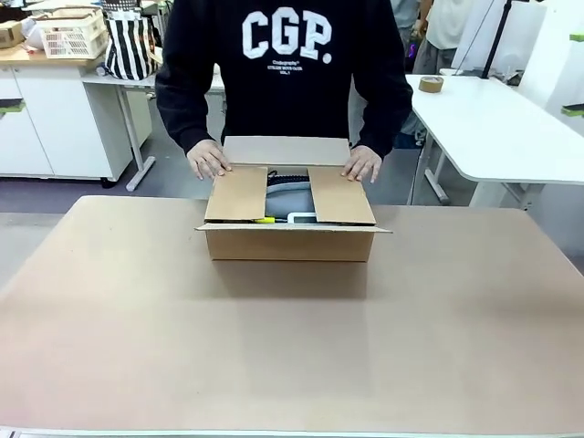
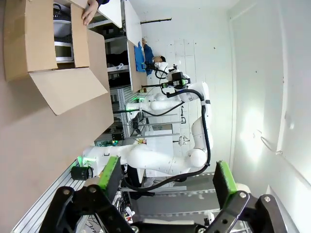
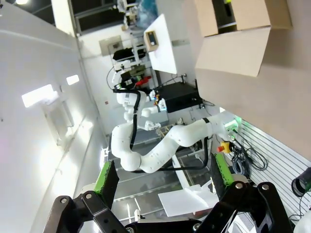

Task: Pack the gift set into the box.
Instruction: Press and hold the closed box until the human finishes sealing it.

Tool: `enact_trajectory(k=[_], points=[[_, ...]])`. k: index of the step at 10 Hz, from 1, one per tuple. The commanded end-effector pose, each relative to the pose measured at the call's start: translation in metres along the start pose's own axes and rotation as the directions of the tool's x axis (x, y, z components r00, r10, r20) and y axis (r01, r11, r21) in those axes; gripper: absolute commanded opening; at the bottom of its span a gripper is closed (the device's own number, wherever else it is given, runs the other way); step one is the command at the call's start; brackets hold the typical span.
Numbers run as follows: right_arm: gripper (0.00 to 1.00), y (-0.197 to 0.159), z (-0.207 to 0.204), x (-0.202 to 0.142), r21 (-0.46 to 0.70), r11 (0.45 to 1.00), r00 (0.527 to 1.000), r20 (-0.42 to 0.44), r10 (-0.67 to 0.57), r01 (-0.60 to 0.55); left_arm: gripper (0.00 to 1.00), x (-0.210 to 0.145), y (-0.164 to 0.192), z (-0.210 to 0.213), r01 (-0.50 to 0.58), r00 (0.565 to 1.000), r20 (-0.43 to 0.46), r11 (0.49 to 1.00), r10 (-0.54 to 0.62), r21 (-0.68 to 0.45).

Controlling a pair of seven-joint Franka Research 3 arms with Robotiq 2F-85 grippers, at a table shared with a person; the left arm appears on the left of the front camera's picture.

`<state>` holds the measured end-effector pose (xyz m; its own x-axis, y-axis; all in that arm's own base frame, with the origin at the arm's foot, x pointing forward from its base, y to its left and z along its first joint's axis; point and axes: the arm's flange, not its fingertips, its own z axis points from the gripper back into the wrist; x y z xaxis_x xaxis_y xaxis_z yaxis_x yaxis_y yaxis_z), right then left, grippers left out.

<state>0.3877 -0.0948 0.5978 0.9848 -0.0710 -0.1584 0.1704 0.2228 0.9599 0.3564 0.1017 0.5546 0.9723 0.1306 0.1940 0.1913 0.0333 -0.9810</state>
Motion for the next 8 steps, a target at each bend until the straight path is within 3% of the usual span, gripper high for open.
enact_trajectory(k=[1, 8], points=[[1.0, 0.0007, -0.0018, -0.0015, -0.005, 1.0, 1.0, 0.008, -0.012, 0.012, 1.0, -0.0015, -0.0025, -0.0012, 0.004, 1.0, 0.007, 1.0, -0.004, -0.03], [1.0, 0.0007, -0.0018, -0.0015, -0.005, 1.0, 1.0, 0.008, -0.012, 0.012, 1.0, -0.0015, -0.0025, -0.0012, 0.004, 1.0, 0.007, 1.0, -0.004, -0.03]])
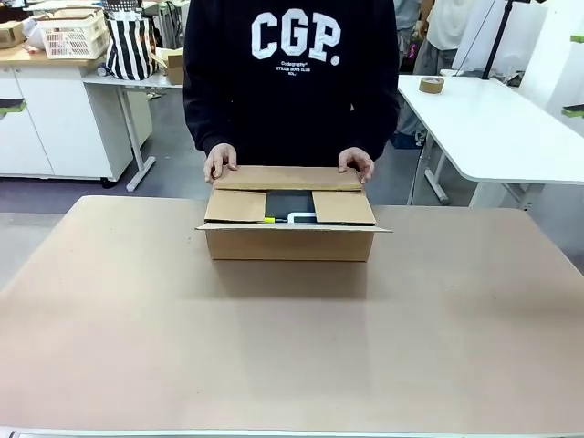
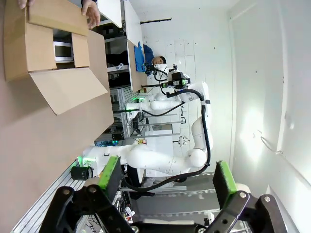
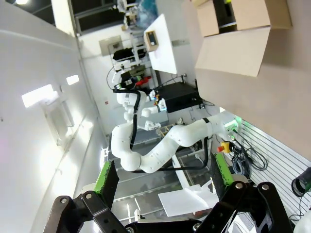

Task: Pack the gift set into the box.
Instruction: Press and hold the closed box until the human finishes sealing it.

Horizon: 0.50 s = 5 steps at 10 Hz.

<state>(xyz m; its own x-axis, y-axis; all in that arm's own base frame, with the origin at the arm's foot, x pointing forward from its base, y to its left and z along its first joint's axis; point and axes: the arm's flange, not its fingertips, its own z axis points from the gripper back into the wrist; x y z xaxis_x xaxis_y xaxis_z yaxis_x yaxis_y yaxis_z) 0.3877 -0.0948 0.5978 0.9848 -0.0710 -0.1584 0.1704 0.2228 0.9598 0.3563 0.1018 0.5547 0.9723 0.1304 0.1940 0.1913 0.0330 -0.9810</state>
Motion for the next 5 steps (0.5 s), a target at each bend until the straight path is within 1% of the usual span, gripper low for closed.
enact_trajectory(k=[1, 5], points=[[1.0, 0.0007, -0.0018, -0.0015, -0.005, 1.0, 1.0, 0.008, -0.012, 0.012, 1.0, -0.0014, -0.0024, -0.0012, 0.004, 1.0, 0.008, 1.0, -0.004, -0.029], [1.0, 0.0007, -0.0018, -0.0015, -0.005, 1.0, 1.0, 0.008, -0.012, 0.012, 1.0, -0.0014, -0.0024, -0.0012, 0.004, 1.0, 0.008, 1.0, -0.004, -0.029]])
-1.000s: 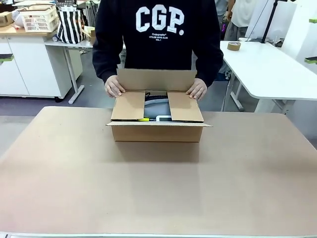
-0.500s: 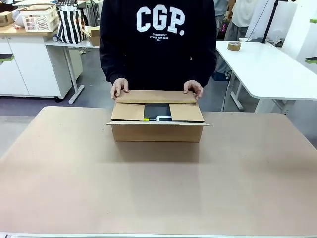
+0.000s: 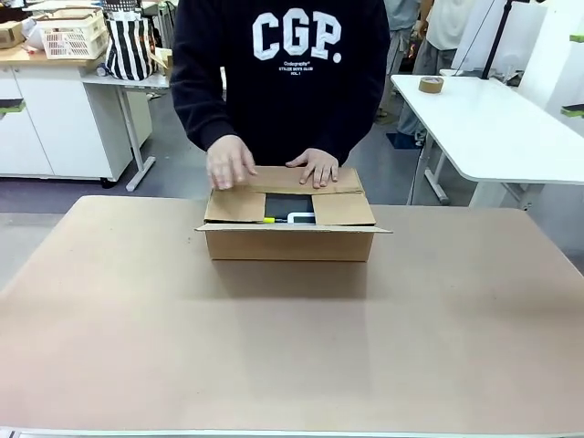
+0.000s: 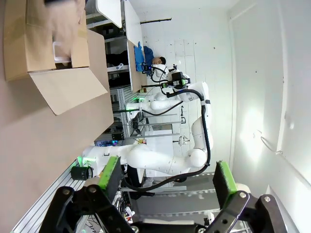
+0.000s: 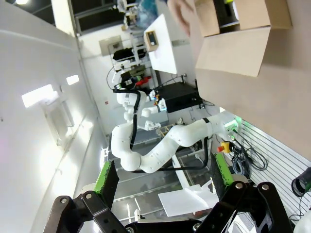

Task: Pack the gift set into the box.
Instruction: Press and hold the closed box until the human finishes sealing it.

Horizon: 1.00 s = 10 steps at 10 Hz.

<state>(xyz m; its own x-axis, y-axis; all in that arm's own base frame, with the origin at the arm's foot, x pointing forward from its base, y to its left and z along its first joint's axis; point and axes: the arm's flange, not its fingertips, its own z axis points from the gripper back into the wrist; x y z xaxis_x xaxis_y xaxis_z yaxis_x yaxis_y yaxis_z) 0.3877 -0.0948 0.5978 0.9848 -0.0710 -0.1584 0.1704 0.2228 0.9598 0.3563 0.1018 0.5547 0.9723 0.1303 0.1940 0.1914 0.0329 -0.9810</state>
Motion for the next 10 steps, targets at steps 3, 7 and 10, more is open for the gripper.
enact_trajectory(k=[3, 7, 10], points=[[1.0, 0.0007, -0.0018, -0.0015, -0.005, 1.0, 1.0, 0.008, -0.012, 0.012, 1.0, -0.0014, -0.0024, -0.0013, 0.004, 1.0, 0.008, 1.0, -0.004, -0.029], [1.0, 0.0007, -0.0018, -0.0015, -0.005, 1.0, 1.0, 0.008, -0.012, 0.012, 1.0, -0.0014, -0.0024, -0.0013, 0.004, 1.0, 0.008, 1.0, -0.004, -0.029], [1.0, 0.0007, -0.0018, -0.0015, -0.005, 1.0, 1.0, 0.008, -0.012, 0.012, 1.0, -0.0014, -0.0024, -0.0013, 0.004, 1.0, 0.008, 1.0, -0.004, -0.029]])
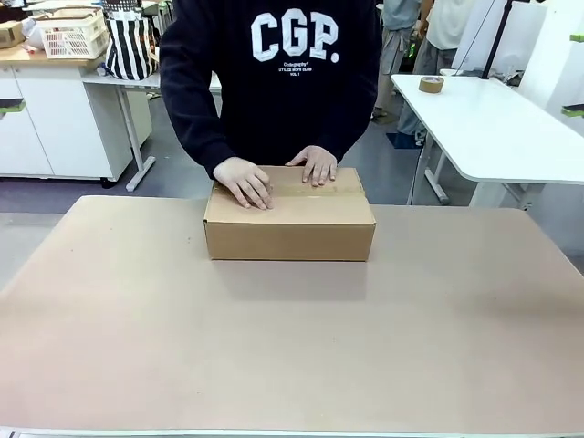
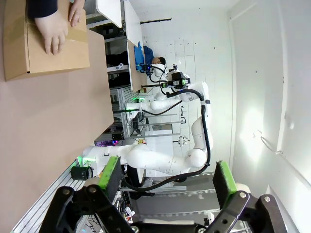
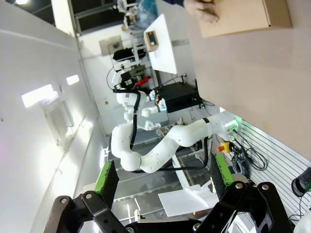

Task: Pack the gift set into the box.
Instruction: Press and hold the closed box until the human finishes sealing it.

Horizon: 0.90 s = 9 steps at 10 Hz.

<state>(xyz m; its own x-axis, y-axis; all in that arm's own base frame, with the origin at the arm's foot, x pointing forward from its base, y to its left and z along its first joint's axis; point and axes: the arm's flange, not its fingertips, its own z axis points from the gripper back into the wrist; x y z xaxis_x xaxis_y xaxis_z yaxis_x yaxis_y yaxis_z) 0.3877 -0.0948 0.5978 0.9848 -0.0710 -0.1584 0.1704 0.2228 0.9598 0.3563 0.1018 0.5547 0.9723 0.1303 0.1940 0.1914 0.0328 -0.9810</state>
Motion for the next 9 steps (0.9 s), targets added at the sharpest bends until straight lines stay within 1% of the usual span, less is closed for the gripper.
enact_trajectory(k=[1, 9], points=[[1.0, 0.0007, -0.0018, -0.0015, -0.005, 1.0, 1.0, 0.008, -0.012, 0.012, 1.0, -0.0014, -0.0024, -0.0013, 0.004, 1.0, 0.008, 1.0, -0.004, -0.029], [1.0, 0.0007, -0.0018, -0.0015, -0.005, 1.0, 1.0, 0.008, -0.012, 0.012, 1.0, -0.0014, -0.0024, -0.0013, 0.004, 1.0, 0.008, 1.0, -0.004, -0.029]])
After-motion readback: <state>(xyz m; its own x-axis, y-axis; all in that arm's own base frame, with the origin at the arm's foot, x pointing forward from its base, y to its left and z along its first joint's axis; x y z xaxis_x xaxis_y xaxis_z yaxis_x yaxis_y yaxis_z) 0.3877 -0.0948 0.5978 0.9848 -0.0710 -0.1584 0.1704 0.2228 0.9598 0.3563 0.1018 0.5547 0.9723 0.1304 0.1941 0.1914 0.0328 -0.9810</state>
